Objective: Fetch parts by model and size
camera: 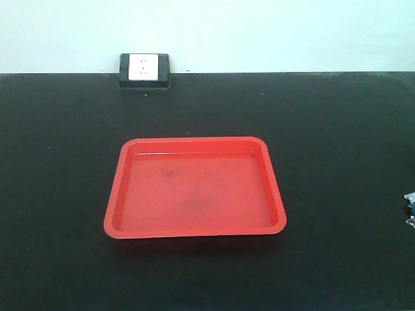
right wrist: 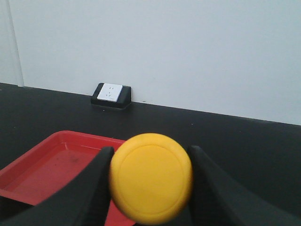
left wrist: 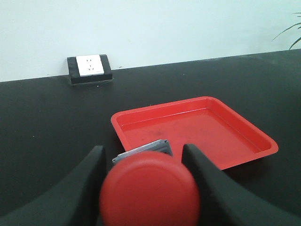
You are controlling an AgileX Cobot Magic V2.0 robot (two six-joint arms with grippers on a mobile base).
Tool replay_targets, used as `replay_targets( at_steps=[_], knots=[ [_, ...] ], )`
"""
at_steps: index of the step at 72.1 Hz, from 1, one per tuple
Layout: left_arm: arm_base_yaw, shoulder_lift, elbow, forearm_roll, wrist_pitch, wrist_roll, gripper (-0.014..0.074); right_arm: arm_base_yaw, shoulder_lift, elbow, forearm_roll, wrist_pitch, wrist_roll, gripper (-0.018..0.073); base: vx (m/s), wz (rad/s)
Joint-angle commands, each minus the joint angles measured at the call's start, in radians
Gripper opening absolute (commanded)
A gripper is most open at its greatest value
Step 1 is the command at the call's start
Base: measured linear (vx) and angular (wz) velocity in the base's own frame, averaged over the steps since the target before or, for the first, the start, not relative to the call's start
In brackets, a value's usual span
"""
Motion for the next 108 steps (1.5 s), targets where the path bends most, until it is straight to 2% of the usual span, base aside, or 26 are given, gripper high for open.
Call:
replay_targets(
  at_steps=[1, 81, 96, 108],
  knots=[
    [-0.003, 0.016, -0.024, 0.000, -0.083, 0.000, -0.0008, -0.002, 0.012, -0.029, -0.002, -0.082, -0.005, -0.0010, 0.00, 0.00],
    [-0.003, 0.016, -0.024, 0.000, -0.084, 0.000, -0.0008, -0.002, 0.012, -0.029, -0.002, -0.082, -0.005, -0.0010, 0.00, 0.00],
    [-0.003, 0.016, -0.025, -0.008, -0.112, -0.004, -0.0008, -0.002, 0.012, -0.029, -0.002, -0.082, -0.005, -0.0010, 0.00, 0.00],
    [-0.003, 0.078, -0.072, -0.009, -0.127, -0.004, -0.0008, -0.002, 0.012, -0.029, -0.002, -0.082, -0.005, -0.0010, 0.00, 0.00]
  ],
)
